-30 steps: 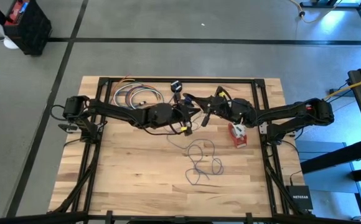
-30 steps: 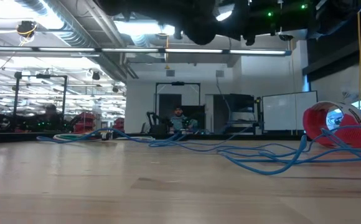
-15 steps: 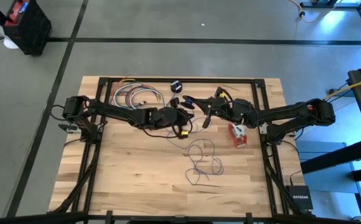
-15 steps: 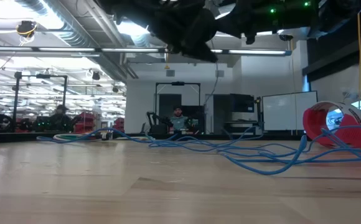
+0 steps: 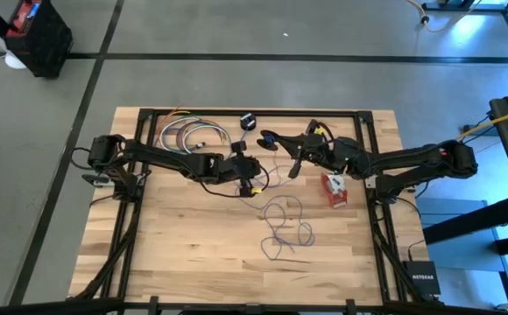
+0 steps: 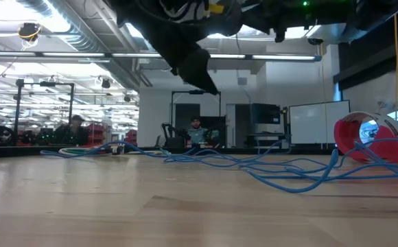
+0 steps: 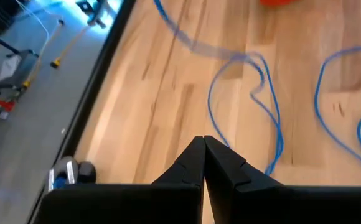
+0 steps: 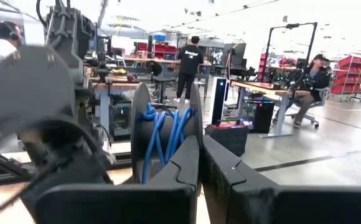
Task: Coil cords
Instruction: Coil the blue wire onto the spool
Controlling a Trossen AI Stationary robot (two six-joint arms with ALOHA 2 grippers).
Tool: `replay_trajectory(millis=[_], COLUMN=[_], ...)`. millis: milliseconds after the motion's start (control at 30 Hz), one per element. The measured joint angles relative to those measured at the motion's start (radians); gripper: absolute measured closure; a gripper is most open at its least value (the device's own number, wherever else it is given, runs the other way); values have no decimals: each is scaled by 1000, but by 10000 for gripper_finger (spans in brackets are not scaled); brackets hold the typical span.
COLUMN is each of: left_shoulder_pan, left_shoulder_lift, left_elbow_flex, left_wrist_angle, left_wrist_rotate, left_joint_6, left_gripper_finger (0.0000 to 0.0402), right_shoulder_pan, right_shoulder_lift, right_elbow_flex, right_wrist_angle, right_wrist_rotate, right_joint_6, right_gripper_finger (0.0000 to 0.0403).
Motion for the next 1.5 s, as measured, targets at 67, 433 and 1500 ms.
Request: replay_trajectory(millis=[67, 433, 1500], left_shoulder_pan=[0, 9, 152], left_shoulder_lift=[0, 0, 184], left_elbow_flex=[0, 0, -200], left_wrist_angle=[-18, 24, 932], left_wrist_rotate=[-1, 207, 474], left_joint_6=[-11, -139, -224], left_gripper_finger=[401, 322, 247], right_shoulder_pan=[0, 0, -1], right_shoulder_lift=[-13, -20, -19], right_elbow_flex=[0, 0, 0], right_wrist_angle=[-31, -53, -50], right_wrist_rotate=[0, 0, -1], right_joint_6=[0, -5, -16], right_gripper_finger=[390, 390, 390])
